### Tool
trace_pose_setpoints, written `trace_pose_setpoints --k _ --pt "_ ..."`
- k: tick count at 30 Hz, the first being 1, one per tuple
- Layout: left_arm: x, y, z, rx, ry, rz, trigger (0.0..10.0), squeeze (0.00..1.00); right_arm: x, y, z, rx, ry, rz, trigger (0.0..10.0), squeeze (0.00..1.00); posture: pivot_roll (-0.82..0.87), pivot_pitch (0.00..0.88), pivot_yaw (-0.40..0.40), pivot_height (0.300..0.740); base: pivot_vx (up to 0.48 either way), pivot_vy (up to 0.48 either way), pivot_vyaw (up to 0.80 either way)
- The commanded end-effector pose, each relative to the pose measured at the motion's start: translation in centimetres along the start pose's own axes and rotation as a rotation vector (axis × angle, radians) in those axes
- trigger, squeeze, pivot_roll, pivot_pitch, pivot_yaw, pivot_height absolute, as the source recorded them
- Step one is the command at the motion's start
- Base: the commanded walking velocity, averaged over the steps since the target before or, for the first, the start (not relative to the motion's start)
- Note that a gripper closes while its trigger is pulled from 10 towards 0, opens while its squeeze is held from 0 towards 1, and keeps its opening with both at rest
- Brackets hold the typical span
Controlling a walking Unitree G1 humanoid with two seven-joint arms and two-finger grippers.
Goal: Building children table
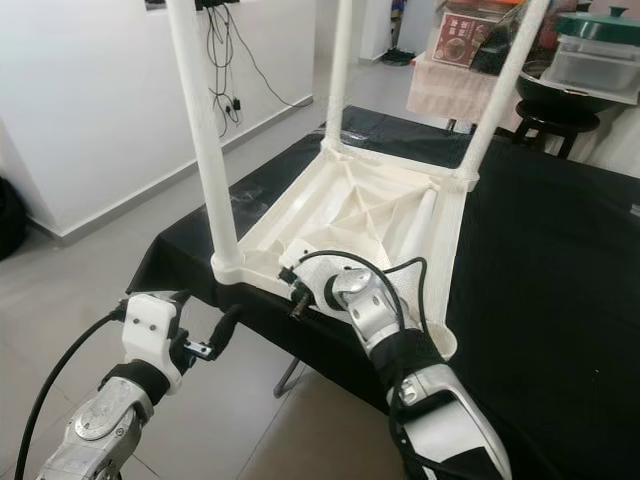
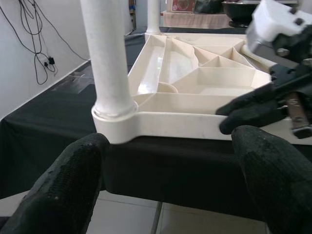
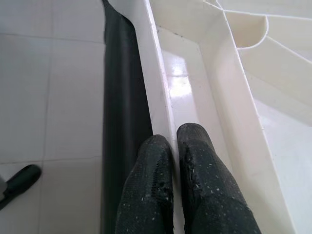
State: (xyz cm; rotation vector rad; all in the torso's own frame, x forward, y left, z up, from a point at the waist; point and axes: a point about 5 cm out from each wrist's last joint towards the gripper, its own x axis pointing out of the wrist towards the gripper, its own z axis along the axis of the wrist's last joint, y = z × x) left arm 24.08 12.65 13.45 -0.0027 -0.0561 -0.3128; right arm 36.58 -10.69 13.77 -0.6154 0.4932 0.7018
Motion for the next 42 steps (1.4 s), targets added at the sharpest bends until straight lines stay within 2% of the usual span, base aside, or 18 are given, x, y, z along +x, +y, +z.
trace_pose_setpoints --k 1,2,3,4,6,7,9,10,11,19,26,31,32,34,35,39,40,42 --pt "0.0 0.2 -0.3 0.015 0.024 0.000 10.0 0.00 -0.3 -1.2 1.4 -0.001 -0.069 -0.095 0.0 0.00 -0.01 0.000 -0.037 0.740 0.000 0.000 0.00" --pt "0.0 0.2 -0.3 0.015 0.024 -0.001 10.0 0.00 -0.1 -1.1 2.2 -0.042 -0.110 -0.109 8.7 0.00 -0.01 0.000 -0.037 0.740 0.000 0.000 0.00" --pt "0.0 0.2 -0.3 0.015 0.024 -0.001 10.0 0.00 -0.1 -1.1 2.2 -0.042 -0.110 -0.109 8.7 0.00 -0.01 0.000 -0.037 0.740 0.000 0.000 0.00" --pt "0.0 0.1 -0.3 0.015 0.024 -0.003 10.0 0.00 0.1 -1.0 2.9 -0.064 -0.131 -0.114 10.0 0.00 -0.01 0.000 -0.037 0.740 0.000 0.000 0.00" --pt "0.1 0.1 -0.3 0.016 0.024 -0.004 10.0 0.00 0.4 -0.8 3.4 -0.078 -0.149 -0.120 10.0 0.00 -0.01 0.000 -0.037 0.740 0.000 0.000 0.00" --pt "0.1 0.1 -0.3 0.017 0.023 -0.006 10.0 0.00 0.7 -0.9 3.8 -0.062 -0.172 -0.141 10.0 0.20 -0.01 0.000 -0.037 0.740 0.000 0.000 0.00" --pt "0.1 0.1 -0.3 0.017 0.023 -0.006 10.0 0.00 0.7 -0.9 3.8 -0.062 -0.172 -0.141 10.0 0.20 -0.01 0.000 -0.037 0.740 0.000 0.000 0.00" --pt "0.2 0.1 -0.3 0.017 0.022 -0.007 10.0 0.00 0.8 -1.0 4.1 -0.038 -0.193 -0.160 10.0 0.76 -0.01 0.000 -0.037 0.740 0.000 0.000 0.00" --pt "0.3 0.1 -0.3 0.020 0.020 -0.006 10.0 0.00 0.8 -1.6 4.5 -0.016 -0.224 -0.235 10.0 1.00 -0.01 0.000 -0.037 0.740 0.000 0.000 0.00" --pt "0.4 0.3 -0.3 0.032 0.015 -0.001 10.0 0.00 -0.2 -4.0 5.1 -0.015 -0.283 -0.499 10.0 1.00 -0.01 0.000 -0.033 0.740 0.000 0.000 0.00" --pt "0.8 0.7 -0.4 0.053 0.008 0.009 10.0 0.00 -1.0 -3.1 5.0 0.066 -0.452 -0.344 10.0 1.00 -0.03 0.000 -0.015 0.740 0.000 0.000 0.00" --pt "0.9 0.8 -1.1 0.038 0.029 0.022 10.0 0.00 -2.5 -3.3 4.0 0.162 -0.550 -0.348 10.0 1.00 -0.05 0.000 -0.001 0.740 0.000 0.000 0.00" --pt "0.8 0.9 -1.5 0.033 0.048 0.035 10.0 0.00 -3.4 -3.6 3.4 0.230 -0.593 -0.387 10.0 1.00 -0.06 0.000 0.009 0.740 0.000 0.000 0.00" --pt "0.8 0.9 -1.5 0.033 0.048 0.035 10.0 0.00 -3.4 -3.6 3.4 0.230 -0.593 -0.387 10.0 1.00 -0.06 0.000 0.009 0.740 0.000 0.000 0.00" --pt "0.8 1.0 -2.0 0.035 0.072 0.049 10.0 0.00 -4.3 -3.5 2.4 0.297 -0.624 -0.437 10.0 0.67 -0.07 0.000 0.021 0.740 0.000 0.000 0.00" --pt "0.8 1.0 -2.0 0.035 0.072 0.049 10.0 0.00 -4.3 -3.5 2.4 0.297 -0.624 -0.437 10.0 0.67 -0.07 0.000 0.021 0.740 0.000 0.000 0.00" --pt "0.8 1.3 -2.4 0.048 0.090 0.077 10.0 0.00 -4.9 -3.2 1.3 0.346 -0.636 -0.488 10.0 0.00 -0.08 0.000 0.032 0.740 0.000 0.000 0.00" --pt "1.0 1.7 -2.4 0.083 0.096 0.112 10.0 0.00 -5.3 -2.0 -0.1 0.376 -0.634 -0.478 10.0 0.00 -0.09 0.000 0.042 0.740 0.000 0.000 0.00"
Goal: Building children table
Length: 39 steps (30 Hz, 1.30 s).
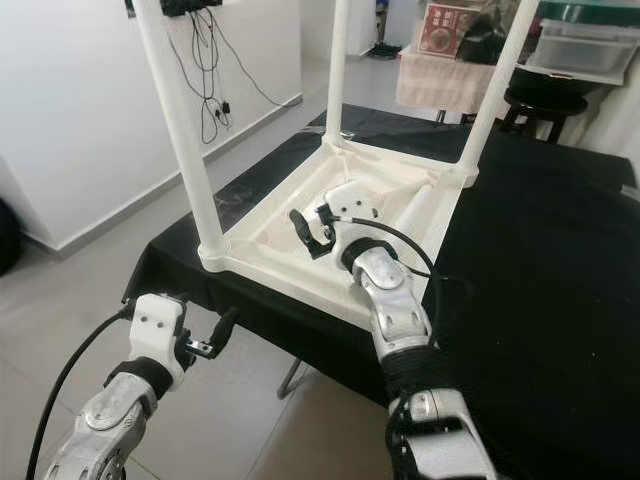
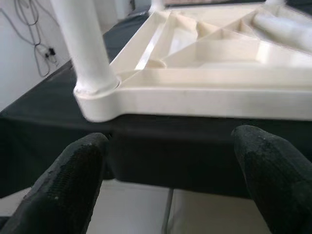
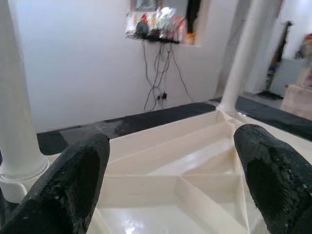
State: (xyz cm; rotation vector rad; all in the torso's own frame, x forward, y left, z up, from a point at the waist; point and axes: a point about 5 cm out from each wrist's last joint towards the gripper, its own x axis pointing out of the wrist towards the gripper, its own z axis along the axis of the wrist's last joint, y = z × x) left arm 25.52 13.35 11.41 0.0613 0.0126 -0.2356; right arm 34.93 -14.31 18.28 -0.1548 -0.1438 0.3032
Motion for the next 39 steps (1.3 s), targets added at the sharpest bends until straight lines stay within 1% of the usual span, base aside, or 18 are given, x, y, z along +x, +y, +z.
trace_pose_setpoints --k 1,3,5,6,8,12,16,19,20,21,23,30,31,32,33,34,35,39 --pt "0.1 0.8 -0.2 0.053 0.015 0.064 10.0 0.00 -1.9 1.0 -1.3 0.118 0.037 0.018 10.0 0.00 -0.10 0.000 0.045 0.740 0.000 0.000 0.00" --pt "0.1 0.8 -0.2 0.053 0.015 0.064 10.0 0.00 -1.9 1.0 -1.3 0.118 0.037 0.018 10.0 0.00 -0.10 0.000 0.045 0.740 0.000 0.000 0.00" --pt "0.4 1.0 0.5 0.051 -0.024 0.076 10.0 0.00 -3.7 3.6 -1.0 0.211 0.000 0.189 10.0 0.00 -0.11 0.000 0.052 0.740 0.000 0.000 -0.40" --pt "0.5 1.0 0.8 0.041 -0.042 0.072 10.0 0.00 -4.0 4.2 -0.6 0.213 -0.026 0.230 10.0 0.00 -0.11 0.000 0.051 0.740 0.000 0.000 -0.80" --pt "0.6 1.0 1.0 0.035 -0.052 0.070 10.0 0.00 -4.1 4.5 -0.4 0.203 -0.043 0.249 10.0 0.00 -0.10 0.000 0.051 0.740 0.000 0.000 -0.80" --pt "0.9 1.2 1.1 0.054 -0.058 0.062 10.0 0.00 -3.8 4.5 -0.4 0.192 -0.053 0.243 10.0 0.00 -0.11 0.000 0.062 0.740 0.000 0.000 -0.80" --pt "1.2 1.7 1.1 0.096 -0.050 0.044 10.0 0.00 -3.1 4.0 0.4 0.174 -0.083 0.170 10.0 0.00 -0.12 0.000 0.069 0.740 0.000 0.000 -0.80" --pt "2.0 3.0 2.4 0.133 -0.088 0.081 10.0 0.00 -2.6 3.5 1.0 0.152 -0.097 0.146 10.0 0.00 -0.11 0.000 0.077 0.740 0.000 0.000 -0.80" --pt "2.3 3.7 2.8 0.104 -0.098 0.102 10.0 0.00 -2.5 3.4 1.0 0.153 -0.097 0.144 10.0 0.00 -0.11 0.000 0.075 0.740 0.000 0.000 -0.80" --pt "2.3 3.7 2.8 0.104 -0.098 0.102 10.0 0.00 -2.5 3.4 1.0 0.153 -0.097 0.144 10.0 0.00 -0.11 0.000 0.075 0.740 0.000 0.000 -0.80" --pt "2.8 4.4 3.0 0.045 -0.102 0.130 10.0 0.00 -2.2 3.4 0.7 0.175 -0.080 0.140 10.0 0.00 -0.13 0.000 0.086 0.740 0.000 0.000 -0.80" --pt "2.9 4.5 3.0 0.025 -0.101 0.140 10.0 0.00 -2.1 3.4 0.5 0.189 -0.070 0.137 10.0 0.00 -0.13 0.000 0.088 0.740 0.000 0.000 -0.80" --pt "2.8 4.1 2.8 0.040 -0.090 0.121 10.0 0.00 -2.3 3.3 0.1 0.153 -0.056 0.124 10.0 0.00 -0.13 0.000 0.089 0.740 0.000 0.000 -0.80" --pt "2.4 4.0 2.6 0.046 -0.079 0.119 10.0 0.00 -2.5 3.7 -0.3 0.108 -0.048 0.123 10.0 0.00 -0.12 0.000 0.088 0.740 0.000 0.000 -0.80" --pt "2.4 4.0 2.6 0.046 -0.079 0.119 10.0 0.00 -2.5 3.7 -0.3 0.108 -0.048 0.123 10.0 0.00 -0.12 0.000 0.088 0.740 0.000 0.000 -0.80" --pt "1.9 3.7 2.4 0.047 -0.067 0.117 10.0 0.00 -2.8 4.0 -0.5 0.091 -0.045 0.129 10.0 0.00 -0.12 0.000 0.093 0.740 0.000 0.000 -0.80" --pt "1.5 3.6 2.3 0.051 -0.064 0.125 10.0 0.00 -2.9 4.2 -0.6 0.085 -0.050 0.141 10.0 0.00 -0.11 0.000 0.090 0.740 0.000 0.000 -0.80" --pt "1.3 3.5 2.4 0.072 -0.067 0.120 10.0 0.00 -2.8 4.4 -0.3 0.101 -0.072 0.160 10.0 0.00 -0.10 0.000 0.091 0.740 0.000 0.000 -0.80"
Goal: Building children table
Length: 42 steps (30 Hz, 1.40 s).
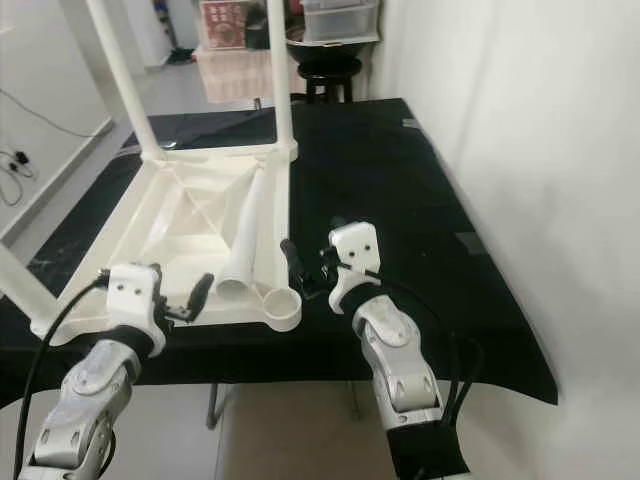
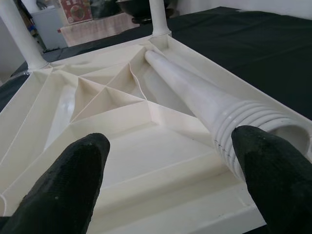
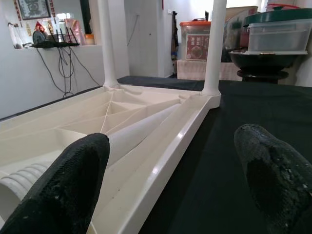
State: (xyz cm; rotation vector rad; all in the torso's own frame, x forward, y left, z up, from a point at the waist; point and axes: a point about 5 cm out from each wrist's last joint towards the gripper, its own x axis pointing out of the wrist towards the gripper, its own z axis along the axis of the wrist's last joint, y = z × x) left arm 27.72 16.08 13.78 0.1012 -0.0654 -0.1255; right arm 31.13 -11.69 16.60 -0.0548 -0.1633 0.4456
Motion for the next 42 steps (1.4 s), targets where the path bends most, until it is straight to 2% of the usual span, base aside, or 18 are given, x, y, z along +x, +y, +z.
trace_pose_setpoints --k 1,5,11,17,22,38,42 --pt "-0.1 0.1 0.2 0.039 -0.002 -0.004 10.0 0.00 0.3 0.6 0.4 0.001 -0.036 0.035 10.0 0.00 -0.10 0.000 0.090 0.740 0.000 0.000 -0.80" --pt "0.1 -0.1 0.3 0.062 -0.004 -0.027 10.0 0.00 0.4 0.5 0.9 0.010 -0.065 0.041 10.0 0.00 -0.09 0.000 0.088 0.740 0.000 0.000 -0.80" --pt "0.1 -0.2 0.3 0.077 -0.003 -0.029 10.0 0.00 0.7 0.3 0.7 -0.010 -0.054 0.029 10.0 0.00 -0.09 0.000 0.083 0.740 0.000 0.000 0.00" --pt "-0.5 0.0 0.3 0.095 0.003 0.006 10.0 0.00 0.7 0.5 0.3 -0.051 -0.030 0.040 10.0 0.00 -0.09 0.000 0.083 0.740 0.000 0.160 0.00" --pt "-0.4 -0.1 0.3 0.097 0.006 0.007 10.0 0.00 0.8 0.5 0.3 -0.058 -0.024 0.041 10.0 0.00 -0.08 0.000 0.075 0.740 0.000 0.480 0.00" --pt "0.2 -0.5 0.8 0.060 -0.001 -0.044 10.0 0.00 1.6 -0.3 -0.1 -0.065 0.040 -0.031 10.0 0.00 -0.08 0.000 0.058 0.740 0.000 0.000 0.00" --pt "0.4 -0.7 1.3 0.061 -0.018 -0.076 10.0 0.00 1.8 -0.8 0.4 -0.043 0.015 -0.044 10.0 0.00 -0.08 0.000 0.057 0.740 0.000 0.000 -0.80"
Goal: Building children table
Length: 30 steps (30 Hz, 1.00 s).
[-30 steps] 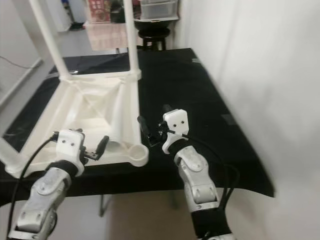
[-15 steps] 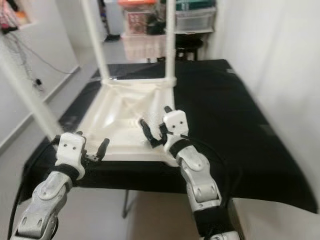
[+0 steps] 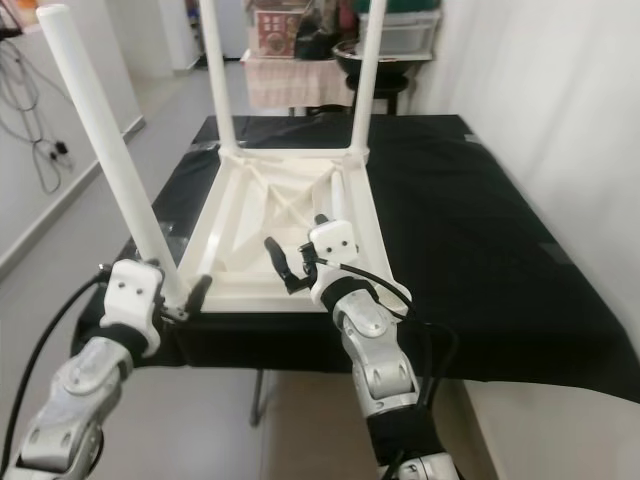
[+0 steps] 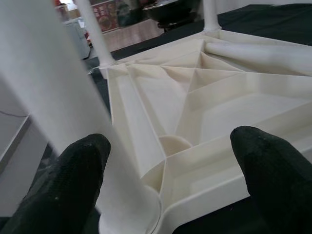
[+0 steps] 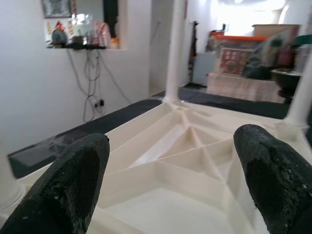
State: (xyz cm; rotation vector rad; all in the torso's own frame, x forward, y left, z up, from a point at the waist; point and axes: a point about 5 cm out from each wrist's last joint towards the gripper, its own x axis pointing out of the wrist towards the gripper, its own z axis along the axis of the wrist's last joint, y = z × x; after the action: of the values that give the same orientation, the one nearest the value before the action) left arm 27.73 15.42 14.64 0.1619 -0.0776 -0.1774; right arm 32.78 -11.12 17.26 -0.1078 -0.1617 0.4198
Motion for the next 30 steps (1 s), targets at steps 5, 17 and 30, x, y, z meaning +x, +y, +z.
trace_pose_setpoints --k 5,17,30 --pt "0.7 -0.3 1.0 -0.003 -0.024 -0.051 10.0 0.00 0.8 -1.4 0.4 0.015 0.018 -0.040 10.0 0.00 -0.08 0.000 0.057 0.740 0.000 0.000 0.00" --pt "0.6 -0.7 1.0 0.002 -0.022 -0.078 10.0 0.00 1.5 -1.9 3.1 -0.035 -0.080 0.032 10.0 0.00 -0.08 0.000 0.055 0.740 0.000 0.000 0.00" --pt "0.6 -0.9 1.0 0.004 -0.019 -0.096 10.0 0.00 2.0 -1.3 4.0 -0.095 -0.094 0.126 10.0 0.00 -0.08 0.000 0.055 0.740 0.140 0.000 0.00"
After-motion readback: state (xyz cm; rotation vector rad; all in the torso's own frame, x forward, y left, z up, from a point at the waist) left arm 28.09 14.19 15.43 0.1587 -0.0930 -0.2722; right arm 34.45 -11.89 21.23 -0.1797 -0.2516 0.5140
